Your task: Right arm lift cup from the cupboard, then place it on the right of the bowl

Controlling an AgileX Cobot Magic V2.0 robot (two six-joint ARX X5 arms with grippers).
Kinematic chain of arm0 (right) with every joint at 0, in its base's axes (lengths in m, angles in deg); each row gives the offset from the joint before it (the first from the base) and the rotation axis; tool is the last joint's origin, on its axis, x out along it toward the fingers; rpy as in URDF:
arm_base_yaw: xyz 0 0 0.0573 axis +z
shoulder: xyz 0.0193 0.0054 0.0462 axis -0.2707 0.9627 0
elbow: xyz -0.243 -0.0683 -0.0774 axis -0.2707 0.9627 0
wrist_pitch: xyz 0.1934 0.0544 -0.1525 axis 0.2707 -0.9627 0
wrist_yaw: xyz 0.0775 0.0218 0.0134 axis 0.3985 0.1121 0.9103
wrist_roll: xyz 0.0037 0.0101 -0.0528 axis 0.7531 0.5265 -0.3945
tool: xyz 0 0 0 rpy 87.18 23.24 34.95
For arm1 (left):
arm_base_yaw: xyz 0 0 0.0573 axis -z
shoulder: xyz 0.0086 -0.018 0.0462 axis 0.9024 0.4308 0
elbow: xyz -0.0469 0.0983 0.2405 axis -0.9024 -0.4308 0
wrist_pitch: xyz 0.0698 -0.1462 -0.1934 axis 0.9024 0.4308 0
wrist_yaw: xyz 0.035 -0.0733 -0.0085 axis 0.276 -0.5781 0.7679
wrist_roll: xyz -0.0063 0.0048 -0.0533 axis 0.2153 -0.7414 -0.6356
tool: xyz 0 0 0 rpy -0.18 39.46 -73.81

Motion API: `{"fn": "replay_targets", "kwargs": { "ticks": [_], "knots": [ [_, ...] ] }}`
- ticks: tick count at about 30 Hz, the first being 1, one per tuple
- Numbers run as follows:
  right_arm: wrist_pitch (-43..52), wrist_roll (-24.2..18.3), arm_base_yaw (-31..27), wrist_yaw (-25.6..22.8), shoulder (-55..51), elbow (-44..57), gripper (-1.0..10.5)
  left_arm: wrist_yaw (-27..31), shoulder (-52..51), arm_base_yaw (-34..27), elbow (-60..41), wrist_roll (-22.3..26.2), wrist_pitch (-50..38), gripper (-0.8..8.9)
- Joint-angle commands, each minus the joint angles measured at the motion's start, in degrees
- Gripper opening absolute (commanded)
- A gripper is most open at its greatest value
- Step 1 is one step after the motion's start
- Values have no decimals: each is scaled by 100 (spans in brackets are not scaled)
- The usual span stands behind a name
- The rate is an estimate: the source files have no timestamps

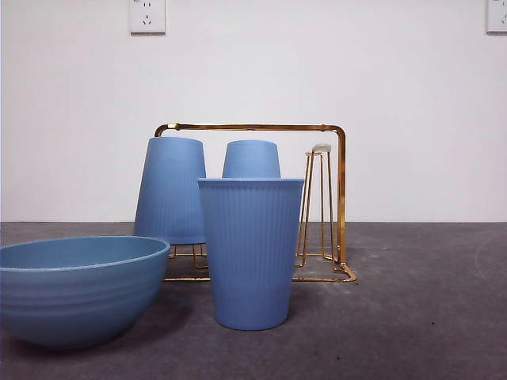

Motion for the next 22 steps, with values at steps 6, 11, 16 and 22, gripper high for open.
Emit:
{"fn": "replay_targets", "kwargs": {
  "ticks": [6, 11, 16, 22],
  "knots": [
    [92, -221, 24, 337, 7, -92, 539, 9, -2227, -59, -1812, -988, -916, 549],
    [92, -219, 24, 337, 4, -92, 525, 9, -2551, -59, -1923, -1027, -844, 518],
    [96, -216, 22, 264, 4, -92, 14, 11, -2546, -59, -1923, -1025, -887, 14],
    [96, -199, 22, 273, 4, -92, 14, 11, -2553, -59, -1921, -1025, -872, 15]
  ]
}}
